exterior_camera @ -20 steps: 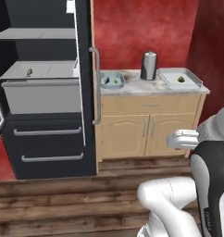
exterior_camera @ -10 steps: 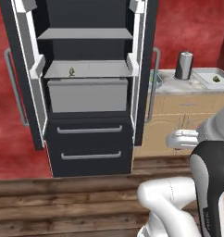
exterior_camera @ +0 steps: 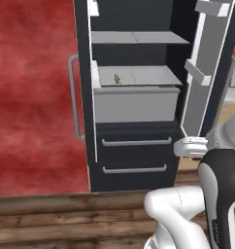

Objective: Place one lemon wedge and one fish in each tupperware on the nearby counter, to pack two identical lunches.

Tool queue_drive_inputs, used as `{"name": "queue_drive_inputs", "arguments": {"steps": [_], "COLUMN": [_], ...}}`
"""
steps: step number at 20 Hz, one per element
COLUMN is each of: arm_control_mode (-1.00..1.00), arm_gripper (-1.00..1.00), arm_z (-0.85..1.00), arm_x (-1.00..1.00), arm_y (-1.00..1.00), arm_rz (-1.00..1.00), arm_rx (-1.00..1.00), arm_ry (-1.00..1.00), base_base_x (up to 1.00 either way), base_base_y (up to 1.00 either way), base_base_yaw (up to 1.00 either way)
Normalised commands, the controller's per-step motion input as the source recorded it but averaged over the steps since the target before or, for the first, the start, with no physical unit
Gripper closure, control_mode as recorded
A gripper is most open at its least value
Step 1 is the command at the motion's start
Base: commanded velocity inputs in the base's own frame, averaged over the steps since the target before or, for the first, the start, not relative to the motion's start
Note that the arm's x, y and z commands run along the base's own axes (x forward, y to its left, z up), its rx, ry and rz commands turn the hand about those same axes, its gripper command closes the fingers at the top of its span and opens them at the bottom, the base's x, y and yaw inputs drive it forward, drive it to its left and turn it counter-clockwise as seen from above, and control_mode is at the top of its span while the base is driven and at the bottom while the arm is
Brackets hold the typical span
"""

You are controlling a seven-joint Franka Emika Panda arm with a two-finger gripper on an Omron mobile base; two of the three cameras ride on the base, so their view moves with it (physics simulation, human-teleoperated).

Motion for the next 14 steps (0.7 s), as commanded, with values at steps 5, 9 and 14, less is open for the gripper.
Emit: {"name": "queue_drive_inputs", "arguments": {"steps": [5,9,14], "arm_control_mode": [1.00,1.00,1.00], "arm_gripper": [-1.00,-1.00,-1.00], "arm_z": [0.00,0.00,0.00], "arm_x": [0.00,0.00,0.00], "arm_y": [0.00,0.00,0.00], "arm_rz": [0.00,0.00,0.00], "arm_rx": [0.00,0.00,0.00], "arm_ry": [0.00,0.00,0.00], "base_base_x": [0.73,0.19,0.07], "base_base_y": [0.14,-0.39,-0.30], "base_base_yaw": [-0.03,-0.11,-0.08]}}
